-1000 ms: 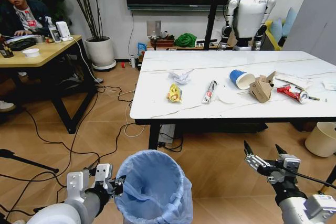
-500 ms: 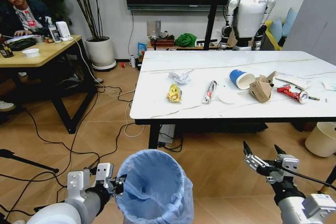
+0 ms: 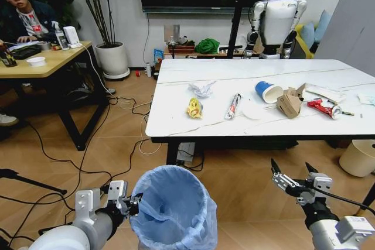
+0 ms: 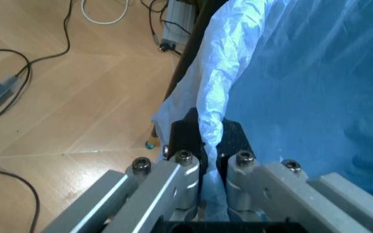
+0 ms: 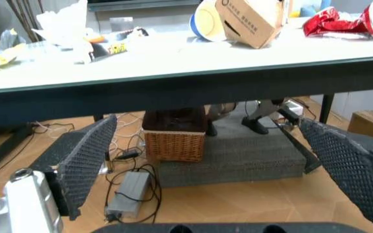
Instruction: Pick up the trash bin and place the trash from the table into it.
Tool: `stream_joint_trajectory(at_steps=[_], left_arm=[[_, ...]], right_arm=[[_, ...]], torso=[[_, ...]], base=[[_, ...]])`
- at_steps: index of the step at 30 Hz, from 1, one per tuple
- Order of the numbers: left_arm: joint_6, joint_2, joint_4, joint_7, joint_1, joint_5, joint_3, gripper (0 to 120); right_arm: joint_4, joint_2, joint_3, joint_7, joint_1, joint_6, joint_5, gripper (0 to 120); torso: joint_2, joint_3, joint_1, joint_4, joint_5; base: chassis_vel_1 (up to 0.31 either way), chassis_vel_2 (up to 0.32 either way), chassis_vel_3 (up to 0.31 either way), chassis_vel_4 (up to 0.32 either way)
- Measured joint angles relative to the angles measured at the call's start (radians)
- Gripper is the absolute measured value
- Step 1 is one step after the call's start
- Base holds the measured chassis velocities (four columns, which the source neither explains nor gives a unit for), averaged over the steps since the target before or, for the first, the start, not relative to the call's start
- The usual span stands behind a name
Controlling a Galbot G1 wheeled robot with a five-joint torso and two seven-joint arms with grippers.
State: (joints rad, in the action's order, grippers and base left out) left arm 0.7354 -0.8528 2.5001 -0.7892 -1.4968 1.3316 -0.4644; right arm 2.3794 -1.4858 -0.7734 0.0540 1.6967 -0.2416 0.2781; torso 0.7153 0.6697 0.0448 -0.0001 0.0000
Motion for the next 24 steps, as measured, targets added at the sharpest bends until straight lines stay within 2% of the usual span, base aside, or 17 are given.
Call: stream_joint_trajectory(at_steps=[10,20,24], left_arm=[[0.000,0.000,0.000,0.000,-0.002,0.006,-0.003,0],[0.000,0.002,0.000,-0.001,-0.004,0.011,-0.006,0],[0.000,0.003,0.000,-0.001,-0.004,0.015,-0.006,0]], right_arm=[[0.008,0.000,0.000,0.001,0.002,0.000,0.001,100],[0.008,0.000,0.001,0.001,-0.002,-0.001,0.002,100],[0.006,0.002,0.001,0.002,-0.005,-0.002,0.004,100]], torso=[[0.051,0.023,0.028,0.0000,0.0000],[0.085,0.038,0.047,0.0000,0.0000],[0.113,0.050,0.063,0.0000,0.0000]], base=[[0.000,0.000,0.000,0.000],[0.000,0.000,0.000,0.000],[0.000,0.000,0.000,0.000]])
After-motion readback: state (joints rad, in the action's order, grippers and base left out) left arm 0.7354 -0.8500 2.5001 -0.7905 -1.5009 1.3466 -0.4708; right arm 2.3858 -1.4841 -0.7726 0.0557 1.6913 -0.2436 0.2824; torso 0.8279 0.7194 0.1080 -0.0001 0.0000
